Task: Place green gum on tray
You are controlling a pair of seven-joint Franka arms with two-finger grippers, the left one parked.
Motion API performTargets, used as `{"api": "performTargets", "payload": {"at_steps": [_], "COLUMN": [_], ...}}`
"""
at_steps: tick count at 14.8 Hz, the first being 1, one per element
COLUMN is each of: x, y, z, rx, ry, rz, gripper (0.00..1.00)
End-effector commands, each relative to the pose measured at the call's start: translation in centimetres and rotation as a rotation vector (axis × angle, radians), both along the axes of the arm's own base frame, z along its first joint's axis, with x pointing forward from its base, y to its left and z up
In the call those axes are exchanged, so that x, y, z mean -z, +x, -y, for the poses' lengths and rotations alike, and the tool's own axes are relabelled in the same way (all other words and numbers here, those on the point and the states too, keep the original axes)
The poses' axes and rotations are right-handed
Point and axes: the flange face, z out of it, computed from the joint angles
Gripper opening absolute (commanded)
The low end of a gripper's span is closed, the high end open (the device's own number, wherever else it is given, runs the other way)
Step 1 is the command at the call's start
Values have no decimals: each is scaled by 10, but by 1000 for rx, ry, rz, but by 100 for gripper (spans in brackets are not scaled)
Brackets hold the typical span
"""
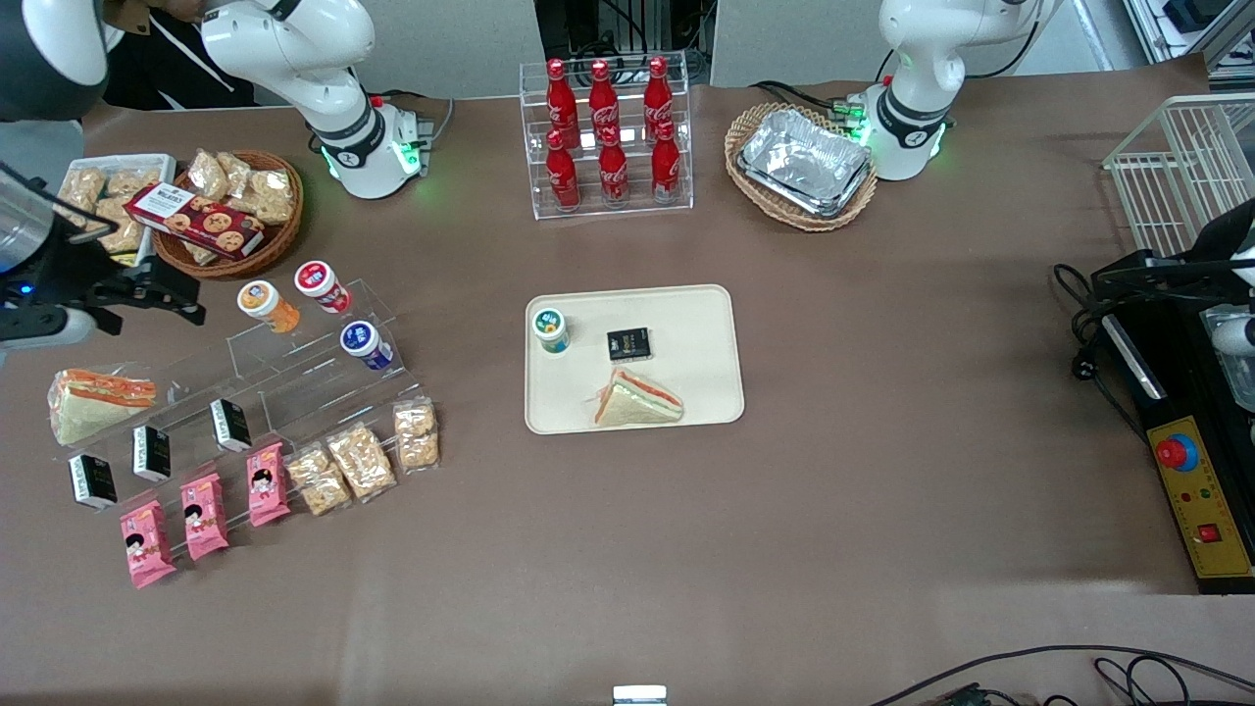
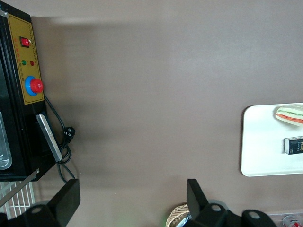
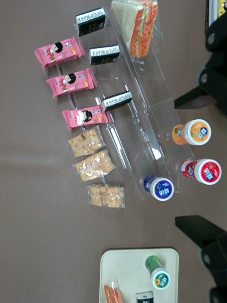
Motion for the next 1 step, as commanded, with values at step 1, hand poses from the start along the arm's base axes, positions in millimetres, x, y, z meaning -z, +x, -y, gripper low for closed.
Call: {"api": "performTargets", "payload": {"at_steps": [1], "x": [0], "y": [4], "z": [12], "rx": [5], "ry": [7], "rz": [-7], "gripper": [100]}}
